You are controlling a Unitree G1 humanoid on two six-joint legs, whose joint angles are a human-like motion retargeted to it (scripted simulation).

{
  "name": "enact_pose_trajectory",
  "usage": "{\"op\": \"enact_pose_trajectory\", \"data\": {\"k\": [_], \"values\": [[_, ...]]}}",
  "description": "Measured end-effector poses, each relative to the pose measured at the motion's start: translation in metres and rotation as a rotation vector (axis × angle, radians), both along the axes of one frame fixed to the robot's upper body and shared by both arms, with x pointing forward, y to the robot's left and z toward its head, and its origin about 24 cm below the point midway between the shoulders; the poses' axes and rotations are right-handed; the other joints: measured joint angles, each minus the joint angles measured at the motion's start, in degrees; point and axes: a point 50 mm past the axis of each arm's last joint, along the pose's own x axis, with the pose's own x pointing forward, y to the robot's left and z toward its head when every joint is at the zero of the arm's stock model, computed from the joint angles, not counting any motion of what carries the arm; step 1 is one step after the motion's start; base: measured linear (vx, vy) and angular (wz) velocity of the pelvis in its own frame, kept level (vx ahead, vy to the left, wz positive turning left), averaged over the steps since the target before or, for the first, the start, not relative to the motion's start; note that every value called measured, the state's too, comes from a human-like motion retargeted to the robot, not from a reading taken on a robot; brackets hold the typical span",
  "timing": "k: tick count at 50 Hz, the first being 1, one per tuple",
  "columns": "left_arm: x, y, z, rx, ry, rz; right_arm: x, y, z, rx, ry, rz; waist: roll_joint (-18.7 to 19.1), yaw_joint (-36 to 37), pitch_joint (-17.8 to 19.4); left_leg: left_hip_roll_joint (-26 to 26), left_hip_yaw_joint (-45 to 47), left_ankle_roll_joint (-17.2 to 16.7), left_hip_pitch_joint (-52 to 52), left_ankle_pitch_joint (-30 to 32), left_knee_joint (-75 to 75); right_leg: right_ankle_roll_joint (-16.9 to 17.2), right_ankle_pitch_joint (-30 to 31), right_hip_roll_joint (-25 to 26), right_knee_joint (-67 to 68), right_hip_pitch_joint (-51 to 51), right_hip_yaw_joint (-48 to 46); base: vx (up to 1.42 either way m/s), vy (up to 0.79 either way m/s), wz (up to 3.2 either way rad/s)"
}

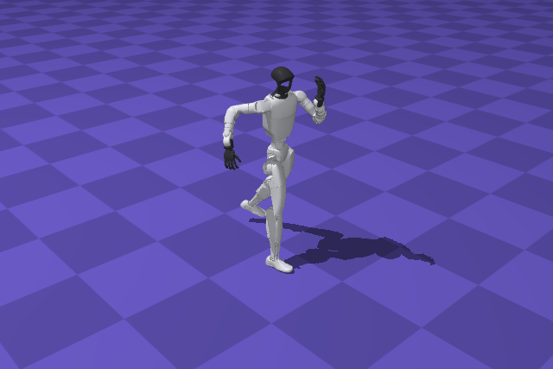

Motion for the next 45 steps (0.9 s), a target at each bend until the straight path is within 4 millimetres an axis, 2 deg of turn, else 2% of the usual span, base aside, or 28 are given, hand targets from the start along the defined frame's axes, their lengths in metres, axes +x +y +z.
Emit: {"op": "enact_pose_trajectory", "data": {"k": [2, 3, 5, 6, 8, 10, 11, 12, 13, 15, 17, 18, 20, 21, 23, 25, 27, 29, 30, 31, 33, 35, 37, 38, 40, 42, 43, 45], "values": [[0.006, 0.014, -0.026, 0.076, 0.114, 0.107, 0.004, 0.003, -0.007, 0.03, 0.012, 0.0, -2.0, 1.0, 1.8, -0.4, -5.0, 2.0, -2.2, -6.6, 15.3, -0.2, 1.9, -2.9, 1.4, 2.4, -0.2, 0.94, -0.53, -0.12], [0.012, 0.022, -0.043, 0.119, 0.204, 0.16, 0.01, 0.006, -0.011, 0.053, -0.003, -0.007, -2.6, 1.5, 2.4, -0.2, -6.8, 2.7, -4.8, -9.7, 24.5, -0.7, 0.3, -4.0, 3.0, 3.1, -0.4, 0.88, -0.51, 0.0], [0.027, 0.039, -0.088, 0.193, 0.452, 0.254, 0.029, 0.015, -0.02, 0.11, -0.106, -0.067, -2.0, 3.7, 4.0, 4.3, -8.2, 3.9, -10.8, -16.0, 42.7, -3.1, -11.3, -2.8, 9.4, 3.0, -1.1, 0.81, -0.5, -0.12], [0.036, 0.05, -0.121, 0.193, 0.626, 0.311, 0.044, 0.023, -0.027, 0.124, -0.194, -0.106, -0.9, 5.6, 5.6, 7.3, -8.8, 5.1, -13.8, -19.4, 50.5, -4.6, -19.1, -1.1, 15.6, 1.8, -1.1, 0.74, -0.45, -0.32], [0.04, 0.072, -0.203, 0.154, 1.019, 0.407, 0.087, 0.042, -0.04, 0.122, -0.353, -0.115, 0.7, 9.9, 9.1, 10.3, -11.1, 7.2, -19.3, -25.3, 63.6, -7.4, -31.1, 1.6, 29.3, -1.1, -1.1, 0.68, -0.35, -0.38], [0.015, 0.089, -0.279, 0.101, 1.371, 0.456, 0.15, 0.07, -0.04, 0.106, -0.508, 0.01, 0.8, 14.1, 11.4, 8.4, -13.3, 7.9, -25.6, -28.9, 71.7, -9.1, -37.1, 2.3, 40.1, -3.0, -1.5, 0.65, -0.24, -0.01], [-0.002, 0.097, -0.295, 0.133, 1.447, 0.476, 0.183, 0.09, -0.029, 0.14, -0.612, 0.072, 0.0, 16.6, 10.9, 6.6, -12.7, 8.5, -29.3, -29.8, 72.7, -9.5, -38.1, 2.0, 41.4, -2.7, -2.2, 0.65, -0.18, 0.42], [-0.019, 0.104, -0.304, 0.183, 1.498, 0.493, 0.212, 0.111, -0.014, 0.19, -0.721, 0.124, -0.8, 19.4, 9.9, 4.9, -11.5, 9.1, -32.8, -30.3, 72.7, -9.9, -38.7, 1.6, 41.9, -2.1, -2.9, 0.65, -0.14, 0.67], [-0.033, 0.109, -0.302, 0.269, 1.502, 0.505, 0.234, 0.133, 0.005, 0.277, -0.838, 0.15, -1.8, 23.0, 8.2, 3.4, -9.1, 10.0, -36.1, -30.4, 70.7, -10.5, -38.2, 1.3, 40.5, -0.9, -3.9, 0.66, -0.1, 0.79], [-0.055, 0.115, -0.289, 0.416, 1.493, 0.487, 0.258, 0.169, 0.049, 0.474, -1.046, 0.199, -4.4, 31.0, 3.9, 0.9, -1.6, 11.8, -41.1, -28.8, 61.6, -11.4, -33.7, 0.7, 35.1, 2.0, -6.2, 0.68, -0.01, 1.04], [-0.077, 0.121, -0.283, 0.43, 1.549, 0.437, 0.263, 0.191, 0.09, 0.596, -1.192, 0.296, -6.8, 36.3, 0.0, -2.7, 7.8, 11.5, -41.1, -25.5, 44.4, -10.5, -24.6, 0.5, 27.1, 7.0, -8.8, 0.72, 0.12, 1.61], [-0.088, 0.126, -0.282, 0.407, 1.587, 0.417, 0.262, 0.199, 0.107, 0.638, -1.243, 0.351, -7.5, 37.7, -1.4, -5.1, 12.2, 10.1, -39.4, -23.1, 33.5, -9.4, -19.1, 1.1, 22.9, 10.1, -9.4, 0.74, 0.16, 2.03], [-0.106, 0.135, -0.282, 0.362, 1.651, 0.398, 0.257, 0.211, 0.134, 0.722, -1.316, 0.446, -7.0, 38.7, -3.2, -9.5, 20.0, 5.5, -33.9, -17.7, 10.6, -7.2, -8.9, 5.2, 16.5, 15.9, -6.2, 0.75, 0.14, 2.32], [-0.112, 0.138, -0.282, 0.355, 1.669, 0.401, 0.253, 0.217, 0.142, 0.773, -1.337, 0.484, -5.6, 38.3, -3.2, -10.4, 23.7, 3.2, -30.8, -15.0, 1.7, -6.9, -5.7, 8.9, 15.7, 18.4, -2.1, 0.73, 0.06, 2.55], [-0.118, 0.14, -0.286, 0.353, 1.699, 0.42, 0.243, 0.23, 0.152, 0.878, -1.357, 0.542, -2.4, 36.7, -2.8, -10.5, 31.2, 0.3, -26.5, -9.3, -10.3, -7.6, -3.0, 15.9, 18.8, 21.0, 4.4, 0.69, -0.03, 2.75], [-0.116, 0.139, -0.295, 0.374, 1.712, 0.469, 0.233, 0.237, 0.152, 0.98, -1.329, 0.566, 1.0, 33.8, -1.3, -8.0, 37.0, 1.8, -25.4, -3.9, -11.1, -10.6, -5.6, 19.7, 29.5, 20.2, 3.0, 0.61, -0.09, 2.87], [-0.1, 0.135, -0.309, 0.326, 1.707, 0.516, 0.23, 0.238, 0.143, 1.016, -1.259, 0.565, 4.1, 31.4, 1.2, -6.4, 37.1, 2.5, -25.7, -1.0, -9.6, -14.6, -11.0, 17.9, 46.3, 15.6, -4.3, 0.48, -0.08, 2.69], [-0.078, 0.124, -0.327, 0.223, 1.711, 0.524, 0.232, 0.235, 0.129, 0.977, -1.167, 0.571, 6.6, 29.6, 2.8, -7.1, 32.3, 4.3, -26.3, -6.6, -9.2, -17.1, -17.1, 13.6, 65.0, 8.9, -7.8, 0.37, -0.08, 2.28], [-0.065, 0.115, -0.336, 0.149, 1.715, 0.513, 0.234, 0.232, 0.121, 0.933, -1.121, 0.58, 7.3, 28.9, 3.0, -8.6, 28.8, 5.5, -26.6, -11.8, -10.7, -17.1, -20.2, 11.5, 74.6, 4.2, -7.3, 0.28, -0.11, 2.09], [-0.042, 0.1, -0.339, 0.084, 1.678, 0.511, 0.242, 0.229, 0.114, 0.854, -1.089, 0.594, 7.5, 28.1, 4.8, -9.3, 24.2, 7.2, -27.2, -18.3, -9.1, -16.1, -22.8, 11.1, 82.2, -0.1, -4.5, 0.25, -0.15, 2.23], [0.005, 0.066, -0.33, 0.003, 1.576, 0.471, 0.258, 0.218, 0.082, 0.643, -0.992, 0.567, 7.1, 25.5, 8.0, -10.2, 15.8, 11.1, -29.6, -29.4, -1.8, -13.8, -27.6, 12.2, 94.7, -8.0, 2.2, 0.25, -0.21, 2.75], [0.05, 0.035, -0.291, 0.038, 1.399, 0.394, 0.261, 0.194, 0.026, 0.427, -0.809, 0.448, 6.9, 21.8, 10.8, -9.1, 9.8, 13.1, -34.3, -36.5, 12.9, -12.5, -31.4, 15.4, 102.6, -13.9, 8.0, 0.27, -0.17, 3.37], [0.084, 0.009, -0.207, 0.116, 1.062, 0.27, 0.245, 0.162, -0.013, 0.357, -0.659, 0.303, 8.2, 19.5, 13.0, -9.5, 3.9, 10.4, -34.6, -37.1, 17.0, -13.0, -33.6, 17.4, 105.3, -19.3, 11.0, 0.32, 0.02, 3.53], [0.087, -0.003, -0.159, 0.144, 0.866, 0.219, 0.232, 0.147, -0.02, 0.364, -0.636, 0.239, 9.4, 17.8, 13.4, -10.4, 0.4, 8.1, -33.2, -35.6, 15.4, -14.0, -34.5, 17.5, 104.8, -21.4, 11.0, 0.41, 0.16, 3.78], [0.066, -0.017, -0.073, 0.151, 0.472, 0.192, 0.202, 0.12, -0.018, 0.4, -0.638, 0.14, 12.7, 12.1, 13.0, -11.6, -7.7, 3.0, -28.8, -29.2, 8.9, -15.6, -35.8, 17.5, 99.7, -23.5, 8.4, 0.53, 0.24, 4.22], [0.031, -0.021, -0.01, 0.076, 0.136, 0.237, 0.174, 0.098, -0.01, 0.447, -0.643, 0.035, 15.7, 4.5, 13.5, -11.9, -15.9, 0.8, -21.2, -16.9, -2.6, -15.4, -35.0, 18.1, 88.6, -22.6, 4.4, 0.65, 0.28, 4.54], [0.014, -0.021, 0.01, 0.048, 0.005, 0.262, 0.158, 0.09, -0.011, 0.469, -0.624, -0.018, 17.4, 0.9, 13.4, -10.7, -19.7, -1.9, -19.0, -10.5, -5.8, -15.6, -33.7, 18.7, 81.8, -21.8, 1.8, 0.72, 0.21, 4.3], [-0.01, -0.018, 0.037, 0.006, -0.165, 0.277, 0.13, 0.073, -0.011, 0.49, -0.573, -0.105, 20.1, -4.5, 12.6, -8.2, -26.3, -7.4, -15.6, 2.3, -11.2, -15.8, -29.9, 19.1, 66.4, -19.7, -3.4, 0.77, 0.12, 3.78]]}}
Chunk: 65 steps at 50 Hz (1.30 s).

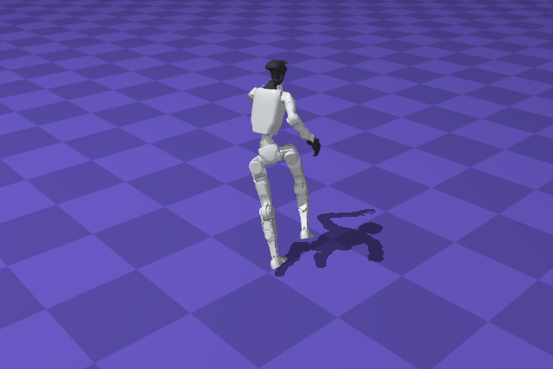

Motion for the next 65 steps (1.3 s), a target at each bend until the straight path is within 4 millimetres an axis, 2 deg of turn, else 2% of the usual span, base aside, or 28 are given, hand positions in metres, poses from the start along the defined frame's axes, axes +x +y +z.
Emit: {"op": "enact_pose_trajectory", "data": {"k": [2, 4, 8, 10, 11, 13, 15, 17, 19, 23, 25, 27, 30, 33, 35, 37, 38, 40, 42, 44, 46, 50, 52, 55, 57, 60, 63, 65], "values": [[-0.01, 0.004, 0.011, 0.001, -0.039, -0.068, -0.021, -0.012, -0.003, -0.002, 0.074, -0.032, 0.5, -2.0, -2.6, 0.9, -2.7, -3.7, 2.6, 9.0, -3.6, 0.8, 3.4, -0.4, -17.5, 3.0, -3.2, 0.83, 0.01, 3.0], [-0.012, 0.011, 0.011, -0.004, -0.027, -0.144, -0.03, -0.017, -0.006, -0.022, 0.121, -0.045, -2.0, -1.9, -5.7, -0.2, 0.4, -4.1, 5.5, 12.4, -4.9, 3.3, 5.4, -1.6, -35.2, 7.1, -3.1, 0.87, -0.09, 2.62], [0.003, 0.033, -0.02, -0.028, 0.115, -0.091, -0.003, -0.005, -0.011, -0.126, 0.107, 0.038, -14.6, 1.9, -4.3, -4.7, 16.6, 6.6, 14.1, 1.7, 7.1, 8.8, 7.7, -8.2, -56.5, 20.4, -2.2, 0.85, -0.18, 1.85], [0.025, 0.043, -0.055, 0.026, 0.314, 0.0, 0.021, 0.004, -0.006, -0.158, 0.053, 0.101, -19.9, 4.7, -3.2, -5.8, 20.4, 14.1, 9.3, -8.6, 29.7, 9.4, 8.3, -12.9, -57.3, 25.3, -5.0, 0.71, -0.2, 1.26], [0.039, 0.046, -0.079, 0.056, 0.451, 0.019, 0.036, 0.007, 0.0, -0.166, 0.003, 0.109, -19.7, 6.7, -3.0, -4.6, 20.3, 16.6, 2.4, -14.2, 44.6, 8.1, 5.8, -13.2, -54.6, 25.0, -6.3, 0.6, -0.19, 1.07], [0.06, 0.065, -0.137, 0.024, 0.764, 0.075, 0.069, 0.007, 0.022, -0.217, -0.129, 0.101, -16.8, 11.7, -2.9, 0.2, 19.5, 15.8, -12.6, -22.7, 72.1, 3.4, -3.0, -11.5, -43.8, 21.0, -7.6, 0.57, -0.16, 0.51], [0.063, 0.086, -0.212, -0.039, 1.103, 0.154, 0.108, 0.014, 0.055, -0.286, -0.286, 0.114, -16.2, 18.2, -1.7, 2.0, 19.6, 16.4, -22.8, -28.0, 90.2, 2.0, -10.3, -11.5, -32.4, 18.1, -7.2, 0.62, -0.13, -0.25], [0.032, 0.112, -0.278, -0.138, 1.385, 0.194, 0.145, 0.039, 0.104, -0.288, -0.517, 0.163, -18.5, 25.1, -2.8, 4.6, 23.6, 17.3, -30.8, -30.0, 99.6, 3.0, -12.5, -12.2, -28.6, 17.2, -5.3, 0.74, -0.1, -0.77], [-0.02, 0.139, -0.313, -0.162, 1.574, 0.291, 0.155, 0.074, 0.158, -0.162, -0.791, 0.208, -22.0, 32.7, -6.4, 7.7, 28.2, 18.1, -37.2, -30.0, 101.9, 4.2, -10.4, -12.5, -32.1, 18.6, -3.0, 0.88, 0.01, -0.92], [-0.105, 0.169, -0.328, -0.013, 1.827, 0.448, 0.115, 0.121, 0.237, 0.041, -1.242, 0.354, -30.2, 45.5, -14.2, 7.2, 34.7, 21.3, -43.4, -27.6, 87.7, 7.1, 9.1, -15.6, -48.0, 26.5, -0.1, 0.98, 0.26, -0.02], [-0.136, 0.179, -0.328, -0.054, 1.913, 0.461, 0.089, 0.137, 0.257, 0.084, -1.389, 0.458, -33.2, 48.1, -16.4, 6.2, 38.0, 21.0, -41.3, -25.0, 74.2, 8.9, 22.0, -17.3, -55.7, 31.9, 2.1, 1.08, 0.38, 0.88], [-0.152, 0.185, -0.324, -0.096, 1.93, 0.481, 0.068, 0.153, 0.263, 0.188, -1.458, 0.564, -34.8, 48.2, -17.1, 5.6, 40.9, 19.4, -36.1, -21.0, 57.6, 10.1, 28.1, -17.4, -60.2, 37.4, 4.5, 1.12, 0.36, 1.18], [-0.143, 0.187, -0.322, -0.08, 1.869, 0.51, 0.058, 0.169, 0.246, 0.342, -1.39, 0.647, -33.9, 46.9, -14.3, 3.9, 44.3, 14.9, -22.6, -14.8, 26.6, 9.1, 26.1, -14.9, -58.1, 45.6, 4.6, 1.1, 0.34, 1.37], [-0.105, 0.18, -0.34, -0.024, 1.838, 0.486, 0.073, 0.16, 0.196, 0.293, -1.116, 0.545, -27.0, 45.3, -7.2, 5.5, 41.3, 7.1, -6.5, -8.4, 2.8, 7.8, 15.2, -9.1, -33.4, 48.0, 1.6, 1.01, 0.32, 1.59], [-0.067, 0.163, -0.361, -0.042, 1.845, 0.415, 0.083, 0.143, 0.147, 0.162, -0.866, 0.442, -25.7, 43.1, -5.7, 5.7, 37.3, 8.1, -4.1, -12.6, 1.5, 6.9, 5.7, -10.7, -7.5, 40.1, -0.7, 0.85, 0.2, 1.76], [-0.011, 0.131, -0.367, -0.113, 1.79, 0.313, 0.087, 0.122, 0.086, 0.005, -0.595, 0.283, -28.5, 39.6, -5.5, 3.6, 33.1, 14.8, -8.3, -24.2, 12.2, 5.8, -3.1, -14.7, 16.3, 28.1, 1.0, 0.76, 0.07, 1.87], [0.02, 0.109, -0.358, -0.127, 1.73, 0.258, 0.083, 0.11, 0.051, -0.069, -0.448, 0.193, -29.7, 37.3, -5.5, 3.2, 30.8, 18.1, -11.9, -29.9, 20.4, 5.2, -6.9, -15.2, 25.8, 22.3, 2.6, 0.77, -0.01, 2.09], [0.074, 0.06, -0.313, -0.1, 1.531, 0.133, 0.059, 0.089, -0.012, -0.178, -0.156, 0.079, -29.8, 32.0, -5.6, 3.6, 26.6, 20.1, -16.1, -36.4, 31.3, 4.6, -11.9, -13.8, 38.4, 12.7, 3.7, 0.82, -0.04, 2.19], [0.104, 0.014, -0.232, -0.014, 1.209, 0.02, 0.026, 0.069, -0.037, -0.261, -0.028, 0.046, -27.3, 26.1, -6.6, 4.3, 22.9, 17.7, -14.7, -36.0, 29.7, 4.8, -11.9, -14.1, 40.2, 5.3, 1.4, 0.94, -0.05, 1.99], [0.1, -0.014, -0.152, 0.048, 0.854, -0.01, -0.004, 0.047, -0.026, -0.356, -0.037, 0.068, -23.7, 20.0, -8.7, 5.1, 20.3, 15.2, -9.7, -30.3, 20.7, 5.0, -8.9, -15.9, 33.9, 0.5, -2.4, 1.06, -0.12, 1.55], [0.075, -0.025, -0.096, 0.034, 0.56, -0.035, -0.03, 0.03, -0.007, -0.402, -0.026, 0.134, -19.5, 14.5, -11.9, 7.2, 19.0, 12.9, -4.8, -19.6, 11.0, 5.0, -4.4, -15.5, 20.8, -2.3, -6.2, 1.14, -0.24, 0.85], [0.011, -0.023, -0.054, -0.051, 0.239, -0.372, -0.072, 0.006, 0.009, -0.396, 0.172, 0.251, -13.6, 7.9, -17.7, 10.5, 22.0, 7.1, 1.6, 5.4, -0.4, 5.8, 9.6, -11.0, -20.3, 0.9, -12.0, 1.22, -0.37, 0.25], [-0.009, -0.015, -0.051, -0.064, 0.163, -0.5, -0.082, -0.001, 0.007, -0.388, 0.249, 0.255, -16.3, 5.4, -17.4, 7.5, 24.0, 8.0, 4.9, 6.3, 2.3, 8.5, 16.4, -12.1, -41.7, 8.5, -13.2, 1.24, -0.43, 0.8], [-0.007, -0.001, -0.065, -0.027, 0.209, -0.395, -0.082, 0.0, -0.002, -0.294, 0.31, 0.239, -23.9, 5.0, -13.8, 0.3, 17.4, 11.4, 6.7, -1.6, 22.3, 12.3, 21.3, -14.6, -59.8, 20.1, -8.2, 1.18, -0.49, 0.43], [0.016, 0.011, -0.094, 0.045, 0.401, -0.196, -0.074, 0.003, -0.008, -0.191, 0.308, 0.2, -26.6, 7.6, -12.5, -3.1, 14.9, 12.0, 0.8, -7.2, 44.5, 12.3, 22.1, -15.3, -60.7, 23.3, -4.8, 1.04, -0.46, -0.21], [0.053, 0.038, -0.17, 0.122, 0.878, -0.059, -0.045, 0.007, -0.024, -0.062, 0.218, 0.001, -26.1, 13.2, -10.6, 0.8, 18.2, 16.2, -11.7, -16.4, 78.9, 7.8, 8.9, -13.1, -54.6, 25.3, -2.2, 0.93, -0.42, -0.47], [0.056, 0.081, -0.282, 0.042, 1.421, 0.153, 0.036, 0.031, -0.023, -0.092, -0.028, -0.121, -24.1, 19.8, -7.1, 3.0, 17.7, 19.4, -25.0, -24.1, 104.4, 0.9, -9.9, -9.7, -38.5, 22.5, 0.8, 0.86, -0.33, -1.03], [0.02, 0.12, -0.345, 0.054, 1.69, 0.395, 0.105, 0.063, 0.02, -0.121, -0.303, -0.018, -24.8, 24.1, -5.5, 1.1, 19.4, 19.4, -33.2, -26.7, 112.0, -0.1, -15.5, -9.2, -30.2, 21.1, 3.4, 0.92, -0.23, -1.42]]}}
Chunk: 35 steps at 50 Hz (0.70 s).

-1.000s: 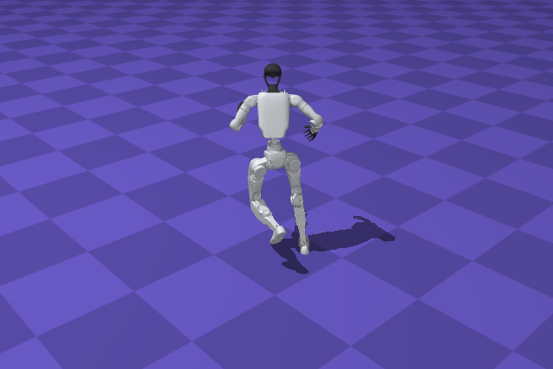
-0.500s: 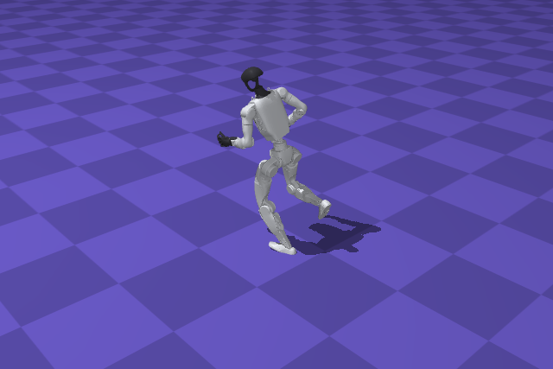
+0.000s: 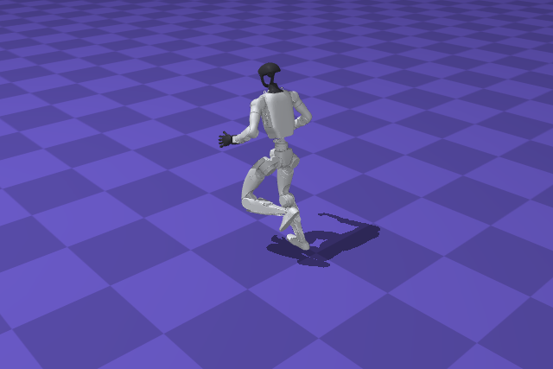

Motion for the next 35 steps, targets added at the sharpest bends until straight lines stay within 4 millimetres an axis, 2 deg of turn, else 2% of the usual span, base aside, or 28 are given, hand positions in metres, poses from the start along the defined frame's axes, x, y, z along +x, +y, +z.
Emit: {"op": "enact_pose_trajectory", "data": {"k": [1, 2, 3, 5, 7, 8, 10, 12, 13, 15, 17, 18, 19, 20, 22, 23, 24, 25, 26, 28, 30, 32, 33, 35], "values": [[-0.023, 0.016, -0.015, 0.069, 0.079, 0.034, 0.027, 0.021, 0.035, 0.007, -0.161, 0.093, -1.2, 2.7, -0.6, -0.2, 1.8, -0.3, -3.5, 0.0, -0.5, 0.8, -0.2, 0.0, 0.0, 0.7, 1.4, 1.03, -0.19, -1.5], [-0.046, 0.03, -0.023, 0.138, 0.143, 0.052, 0.044, 0.041, 0.071, 0.021, -0.319, 0.178, -2.5, 5.6, -1.5, -0.3, 3.6, -0.5, -6.6, 0.4, -2.0, 1.7, 0.4, -0.1, -1.1, 2.0, 2.8, 1.13, -0.17, -1.48], [-0.066, 0.04, -0.022, 0.203, 0.174, 0.045, 0.05, 0.058, 0.106, 0.055, -0.47, 0.248, -4.1, 9.2, -3.2, 0.0, 5.3, -0.6, -9.0, 1.5, -5.8, 2.8, 2.5, -0.2, -4.3, 4.1, 4.2, 1.21, -0.14, -1.34], [-0.096, 0.051, -0.008, 0.313, 0.206, 0.0, 0.039, 0.082, 0.16, 0.156, -0.725, 0.347, -8.0, 16.9, -7.1, -0.4, 8.4, -0.8, -11.2, 4.8, -18.0, 5.0, 11.3, -1.1, -13.6, 9.7, 6.5, 1.3, -0.07, -0.99], [-0.117, 0.054, 0.0, 0.331, 0.243, -0.034, 0.015, 0.094, 0.191, 0.256, -0.888, 0.443, -11.2, 22.5, -10.4, -1.8, 11.8, -0.2, -9.1, 7.5, -36.9, 7.1, 25.5, -2.9, -22.5, 15.4, 7.3, 1.35, 0.04, -0.37], [-0.127, 0.056, 0.002, 0.317, 0.265, -0.037, 0.005, 0.097, 0.2, 0.297, -0.937, 0.494, -12.3, 24.2, -11.7, -2.4, 13.9, 0.1, -6.5, 8.7, -48.0, 8.3, 32.9, -3.7, -26.1, 17.9, 7.6, 1.36, 0.09, -0.16], [-0.143, 0.06, 0.005, 0.279, 0.291, -0.008, -0.008, 0.1, 0.208, 0.364, -0.972, 0.57, -12.7, 26.4, -13.1, -3.5, 17.3, -1.5, 1.3, 12.6, -72.6, 10.2, 43.7, -3.7, -31.0, 22.7, 8.1, 1.35, 0.12, -0.29], [-0.151, 0.063, 0.01, 0.239, 0.277, 0.054, -0.01, 0.102, 0.197, 0.414, -0.916, 0.592, -8.8, 27.8, -11.7, -2.9, 16.7, -6.4, 11.5, 18.8, -94.9, 8.9, 45.7, -0.6, -30.6, 28.3, 5.9, 1.32, 0.13, -0.54], [-0.152, 0.064, 0.011, 0.219, 0.262, 0.08, -0.01, 0.103, 0.187, 0.426, -0.865, 0.587, -5.8, 27.9, -10.0, -1.7, 15.4, -9.1, 16.5, 21.9, -102.8, 7.2, 44.5, 1.5, -28.2, 31.3, 3.7, 1.28, 0.14, -0.28], [-0.149, 0.06, 0.01, 0.195, 0.231, 0.098, -0.007, 0.1, 0.157, 0.422, -0.723, 0.551, 0.0, 26.8, -6.9, 2.0, 11.6, -13.9, 23.3, 27.4, -110.5, 3.6, 40.3, 5.0, -17.4, 34.0, -2.1, 1.22, 0.13, 0.25], [-0.133, 0.052, 0.006, 0.189, 0.181, 0.089, -0.003, 0.093, 0.117, 0.38, -0.53, 0.496, 2.8, 24.5, -4.8, 3.9, 7.8, -16.1, 25.7, 29.2, -110.1, 1.1, 34.1, 4.9, 3.0, 29.5, -6.8, 1.08, 0.11, 0.85], [-0.119, 0.048, 0.005, 0.176, 0.144, 0.092, -0.002, 0.087, 0.095, 0.339, -0.428, 0.446, 2.6, 23.1, -4.0, 3.3, 6.7, -15.3, 25.5, 26.6, -107.8, 0.3, 30.4, 3.3, 15.1, 25.0, -7.7, 0.97, 0.08, 1.07], [-0.1, 0.042, 0.004, 0.148, 0.094, 0.096, -0.004, 0.081, 0.076, 0.317, -0.338, 0.402, 1.4, 21.8, -3.5, 1.7, 5.8, -13.3, 24.4, 21.5, -104.3, 0.2, 27.0, 1.2, 26.9, 19.5, -7.4, 0.91, 0.07, 1.18], [-0.078, 0.034, 0.004, 0.113, 0.039, 0.097, -0.007, 0.074, 0.057, 0.305, -0.255, 0.361, -0.2, 20.4, -3.1, -0.3, 5.1, -10.6, 22.9, 15.1, -100.1, 0.4, 23.8, -1.2, 38.5, 13.5, -6.5, 0.87, 0.03, 1.45], [-0.021, 0.01, 0.017, 0.024, -0.126, 0.1, -0.024, 0.047, 0.023, 0.272, -0.147, 0.137, -3.3, 16.5, -1.8, -4.6, 1.8, -3.3, 18.4, 3.5, -89.1, 1.9, 20.7, -5.0, 55.4, 2.9, -4.4, 0.83, -0.03, 1.92], [0.006, -0.002, 0.035, -0.007, -0.237, 0.098, -0.039, 0.032, 0.007, 0.268, -0.096, 0.019, -4.1, 13.7, -0.8, -6.2, -0.1, -0.4, 16.7, -0.1, -83.9, 2.3, 19.9, -6.8, 61.0, -1.1, -4.1, 0.83, -0.1, 2.28], [0.029, -0.012, 0.063, -0.024, -0.379, 0.103, -0.055, 0.018, -0.004, 0.266, -0.047, -0.065, -4.5, 10.3, 0.1, -7.1, -1.8, 0.6, 15.9, -2.2, -80.4, 2.3, 19.2, -8.5, 64.4, -4.6, -4.2, 0.84, -0.14, 2.39], [0.047, -0.02, 0.097, -0.042, -0.538, 0.115, -0.072, 0.005, -0.012, 0.263, -0.002, -0.131, -4.6, 6.5, 1.0, -7.7, -3.5, 0.8, 15.6, -3.5, -77.9, 2.2, 18.6, -10.2, 66.7, -7.9, -4.5, 0.9, -0.19, 2.14], [0.052, -0.022, 0.135, -0.037, -0.715, 0.138, -0.088, -0.007, -0.014, 0.239, 0.045, -0.12, -4.2, 2.2, 1.0, -7.4, -5.1, -0.8, 17.3, -3.2, -79.2, 1.8, 18.2, -11.6, 65.9, -10.4, -5.1, 0.94, -0.23, 1.8], [0.044, -0.022, 0.204, 0.01, -1.043, 0.182, -0.116, -0.029, -0.009, 0.151, 0.148, -0.036, -2.9, -5.9, -0.5, -6.0, -7.9, -4.5, 22.7, 0.1, -86.1, 1.3, 18.2, -13.5, 60.6, -14.6, -6.7, 1.02, -0.31, 1.05], [0.025, -0.024, 0.252, 0.121, -1.285, 0.193, -0.142, -0.05, -0.002, 0.029, 0.281, 0.063, -0.4, -11.5, -3.8, -2.9, -9.2, -7.7, 29.3, 8.4, -96.8, 1.7, 20.6, -12.4, 49.2, -17.2, -9.1, 1.08, -0.42, 0.24], [0.009, -0.036, 0.278, 0.2, -1.428, 0.129, -0.166, -0.068, 0.0, -0.062, 0.425, 0.104, 2.8, -13.9, -6.9, 1.1, -9.2, -11.0, 34.3, 21.3, -105.8, 3.5, 26.4, -7.6, 31.0, -16.8, -11.3, 1.09, -0.51, -0.13], [0.002, -0.044, 0.285, 0.201, -1.477, 0.066, -0.175, -0.075, -0.001, -0.092, 0.489, 0.114, 4.0, -14.5, -8.2, 2.6, -9.1, -12.7, 36.1, 27.9, -109.0, 4.6, 29.8, -5.1, 20.3, -15.5, -12.1, 1.11, -0.53, -0.16], [-0.01, -0.058, 0.293, 0.141, -1.534, -0.082, -0.184, -0.084, -0.005, -0.128, 0.58, 0.129, 4.7, -15.2, -10.0, 3.7, -7.8, -14.9, 39.8, 36.6, -113.3, 6.9, 35.7, -1.3, -3.4, -10.5, -12.1, 1.13, -0.53, -0.13]]}}
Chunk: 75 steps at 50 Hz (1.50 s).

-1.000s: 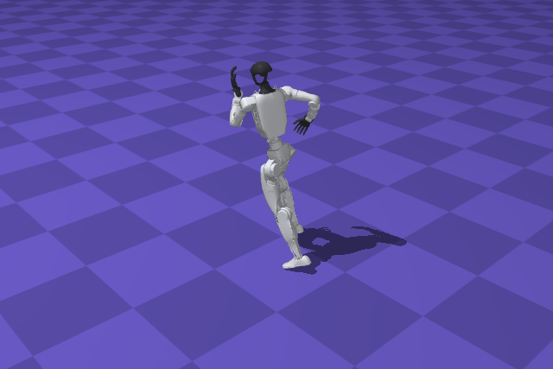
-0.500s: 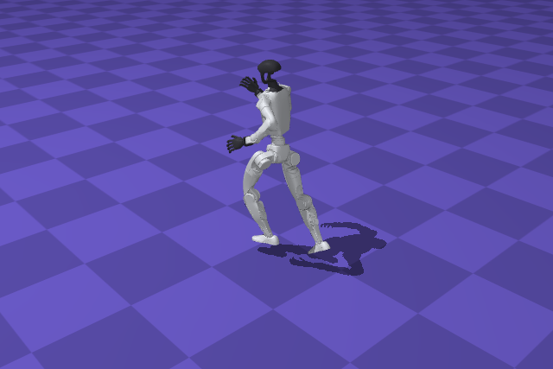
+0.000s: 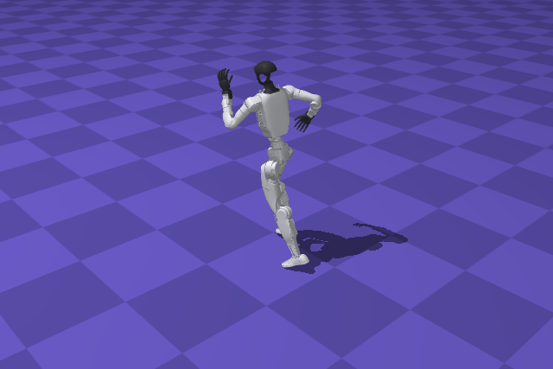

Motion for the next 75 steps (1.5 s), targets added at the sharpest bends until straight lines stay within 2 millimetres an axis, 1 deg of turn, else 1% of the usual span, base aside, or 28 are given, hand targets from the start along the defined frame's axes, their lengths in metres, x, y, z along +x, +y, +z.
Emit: {"op": "enact_pose_trajectory", "data": {"k": [3, 5, 7, 11, 15, 17, 20, 23, 25, 27, 31, 33, 36, 38, 41, 43, 45, 50, 53, 55, 58, 60, 62, 65, 67, 70, 73, 75], "values": [[-0.006, -0.002, -0.006, 0.028, 0.039, -0.103, 0.015, 0.001, -0.016, -0.007, 0.019, 0.017, -6.1, 2.0, 1.9, -5.0, 3.2, 4.7, 7.2, -3.7, 5.1, 4.8, 4.1, -1.3, -23.6, 10.2, 3.5, 1.13, -0.52, -0.56], [-0.001, 0.003, -0.026, 0.054, 0.153, -0.076, 0.035, 0.01, -0.027, 0.013, -0.011, 0.028, -10.6, 5.5, 3.9, -9.8, 2.9, 9.1, 6.2, -10.8, 21.7, 6.5, 7.6, -3.9, -27.7, 14.6, 4.2, 1.06, -0.43, -1.34], [0.01, 0.014, -0.059, 0.056, 0.361, -0.057, 0.062, 0.018, -0.03, 0.041, -0.079, 0.019, -10.7, 8.8, 4.2, -11.4, 4.2, 10.5, -3.9, -18.6, 47.9, 5.1, 5.9, -4.1, -26.1, 15.4, 4.2, 0.94, -0.31, -1.28], [0.021, 0.055, -0.163, -0.015, 0.913, 0.12, 0.138, 0.043, -0.021, 0.059, -0.299, 0.003, -5.8, 15.0, 5.3, -2.6, 10.1, 12.6, -24.4, -30.3, 91.9, -3.6, -19.6, 1.2, -13.3, 13.2, 7.7, 0.85, -0.2, -1.2], [-0.027, 0.087, -0.298, -0.345, 1.506, 0.193, 0.236, 0.127, 0.044, 0.261, -0.68, 0.103, -6.6, 21.9, 8.1, -2.6, 11.7, 14.5, -41.7, -35.1, 107.7, -7.1, -33.5, 2.9, 1.4, 9.6, 12.9, 0.86, -0.1, -1.42], [-0.067, 0.092, -0.325, -0.453, 1.646, 0.185, 0.243, 0.174, 0.099, 0.528, -0.883, 0.189, -9.5, 26.5, 6.2, -4.6, 12.3, 14.3, -48.1, -33.5, 101.6, -5.5, -31.4, 2.3, -2.2, 12.0, 14.2, 1.03, -0.05, -0.71], [-0.114, 0.101, -0.32, -0.318, 1.782, 0.196, 0.212, 0.212, 0.168, 0.777, -1.135, 0.401, -15.2, 33.9, 0.9, -6.5, 14.5, 14.4, -50.1, -29.1, 79.5, -2.9, -18.7, 0.5, -15.0, 19.8, 14.4, 1.18, 0.0, -0.13], [-0.143, 0.108, -0.309, -0.18, 1.877, 0.175, 0.175, 0.231, 0.2, 0.927, -1.242, 0.629, -19.7, 40.0, -1.8, -6.6, 23.6, 14.0, -38.5, -24.3, 42.4, 0.8, 0.2, -1.1, -23.4, 27.1, 16.8, 1.27, 0.09, -0.16], [-0.153, 0.115, -0.303, -0.164, 1.91, 0.178, 0.16, 0.236, 0.207, 1.015, -1.239, 0.729, -18.3, 43.7, -1.6, -6.5, 28.8, 9.1, -26.9, -18.1, 15.5, 2.3, 8.1, 1.3, -25.9, 32.3, 19.5, 1.26, 0.15, -0.6], [-0.154, 0.117, -0.301, -0.14, 1.925, 0.158, 0.155, 0.23, 0.206, 1.012, -1.22, 0.765, -12.8, 44.8, -0.1, -3.9, 27.9, 2.8, -18.9, -11.6, 2.1, 0.7, 8.5, 5.3, -24.5, 38.4, 17.1, 1.2, 0.2, -0.16], [-0.128, 0.1, -0.323, -0.07, 1.942, 0.069, 0.162, 0.194, 0.174, 0.825, -1.16, 0.583, -2.1, 39.6, 3.6, 1.5, 14.3, -0.6, -12.2, -8.7, 3.0, -4.5, 0.6, 6.5, -6.1, 42.5, 0.4, 1.06, 0.22, 1.14], [-0.096, 0.083, -0.336, -0.101, 1.892, 0.013, 0.171, 0.17, 0.15, 0.704, -1.113, 0.405, -0.7, 36.2, 5.9, 1.2, 10.0, 3.0, -11.7, -19.0, 10.0, -5.6, -6.5, 1.3, 12.3, 37.7, -5.3, 0.89, 0.12, 1.51], [-0.015, 0.045, -0.332, -0.249, 1.724, -0.093, 0.182, 0.133, 0.095, 0.694, -0.957, 0.005, -5.0, 31.1, 7.9, -3.8, 5.7, 13.2, -18.1, -36.7, 26.5, -4.3, -17.4, -3.8, 39.2, 19.9, 1.6, 0.77, -0.07, 1.37], [0.044, 0.015, -0.294, -0.242, 1.565, -0.206, 0.176, 0.117, 0.049, 0.758, -0.804, -0.271, -6.9, 27.2, 8.4, -5.6, 3.0, 16.8, -22.9, -43.1, 36.3, -2.0, -21.2, 0.4, 48.4, 6.7, 9.3, 0.74, -0.23, 1.25], [0.094, -0.024, -0.185, 0.035, 1.184, -0.335, 0.152, 0.102, 0.021, 0.684, -0.673, -0.295, -7.2, 21.8, 7.8, -4.7, 1.8, 15.2, -21.4, -44.2, 35.3, -4.4, -22.4, 0.7, 46.7, -6.2, 10.0, 0.82, -0.23, 0.56], [0.092, -0.045, -0.116, 0.187, 0.893, -0.364, 0.134, 0.089, 0.025, 0.614, -0.628, -0.164, -6.2, 17.0, 5.4, -3.5, 1.2, 12.3, -18.4, -39.6, 28.8, -6.2, -20.1, -1.9, 36.4, -10.0, 5.6, 0.95, -0.23, 0.47], [0.078, -0.057, -0.072, 0.232, 0.658, -0.346, 0.114, 0.074, 0.032, 0.594, -0.565, -0.103, -3.8, 11.5, 2.3, -1.8, -0.6, 8.9, -14.5, -30.7, 19.9, -4.8, -15.0, -0.3, 16.7, -8.9, 2.8, 1.02, -0.32, 0.79], [0.037, -0.061, -0.016, 0.122, 0.283, -0.45, 0.07, 0.053, 0.018, 0.64, -0.321, -0.164, -3.5, 0.7, 0.5, -3.5, -6.3, 2.9, -2.2, -7.0, 8.0, 4.1, 2.0, 1.4, -28.3, 3.9, 14.0, 1.11, -0.46, 1.1], [0.029, -0.059, -0.019, 0.065, 0.251, -0.492, 0.054, 0.054, 0.008, 0.591, -0.215, -0.134, -6.5, 1.6, -0.1, -4.5, -1.5, 4.9, 1.4, -7.1, 11.7, 6.5, 5.3, -3.6, -31.0, 6.8, 8.8, 1.04, -0.53, 0.02], [0.024, -0.038, -0.029, -0.015, 0.258, -0.454, 0.065, 0.05, 0.004, 0.4, -0.189, 0.012, -6.1, 4.7, 2.3, -3.6, 4.0, 7.4, -1.6, -15.3, 27.7, 6.3, 8.6, -5.2, -32.5, 10.0, 3.4, 0.91, -0.47, -1.0], [0.033, -0.005, -0.074, -0.034, 0.474, -0.276, 0.089, 0.05, -0.002, 0.21, -0.229, 0.117, -4.5, 8.8, 4.9, -0.9, 5.2, 9.0, -9.0, -24.7, 50.6, 4.2, -4.5, -3.9, -24.6, 10.3, 2.4, 0.84, -0.4, -1.0], [0.04, 0.021, -0.131, -0.089, 0.729, -0.081, 0.117, 0.056, -0.014, 0.186, -0.314, 0.001, -2.6, 12.0, 8.2, 0.9, 4.5, 10.1, -13.8, -31.4, 63.8, 2.7, -16.8, -1.7, -13.4, 7.9, 4.4, 0.78, -0.28, -1.16], [0.036, 0.042, -0.214, -0.261, 1.091, 0.011, 0.161, 0.074, -0.012, 0.164, -0.467, -0.103, -1.5, 16.0, 11.4, 1.6, 4.7, 12.1, -19.0, -35.8, 73.0, -1.1, -24.4, 0.2, -3.9, 6.2, 6.1, 0.75, -0.23, -1.34], [-0.017, 0.061, -0.303, -0.507, 1.469, 0.04, 0.223, 0.13, 0.047, 0.264, -0.775, -0.008, -4.0, 22.8, 11.1, 0.9, 7.1, 14.6, -27.2, -36.9, 76.6, -1.9, -28.5, 1.0, -0.4, 7.2, 8.0, 0.84, -0.22, -0.74], [-0.058, 0.08, -0.302, -0.431, 1.539, 0.105, 0.229, 0.166, 0.104, 0.461, -0.98, 0.129, -8.0, 28.9, 7.5, -0.5, 9.3, 15.3, -31.5, -33.8, 69.6, -2.1, -24.9, 0.9, -7.7, 11.7, 6.9, 0.94, -0.19, 0.09], [-0.1, 0.094, -0.278, -0.222, 1.636, 0.093, 0.199, 0.194, 0.166, 0.694, -1.196, 0.346, -14.0, 37.8, 2.2, -6.3, 9.6, 13.6, -32.1, -24.9, 47.7, -0.6, -11.4, 0.6, -21.6, 22.0, 2.8, 1.0, -0.1, 0.83], [-0.12, 0.106, -0.265, -0.164, 1.698, 0.094, 0.174, 0.206, 0.194, 0.818, -1.258, 0.549, -14.7, 41.8, 0.9, -9.1, 7.7, 9.2, -24.8, -15.4, 19.7, 1.5, 3.6, 4.8, -29.2, 32.5, 3.5, 1.0, -0.05, 1.54], [-0.126, 0.11, -0.263, -0.192, 1.705, 0.082, 0.164, 0.211, 0.199, 0.85, -1.245, 0.654, -12.3, 42.3, 1.4, -7.6, 11.7, 4.9, -19.4, -11.5, 6.1, 1.4, 6.7, 9.9, -28.5, 37.7, 6.4, 0.95, -0.11, 1.91]]}}
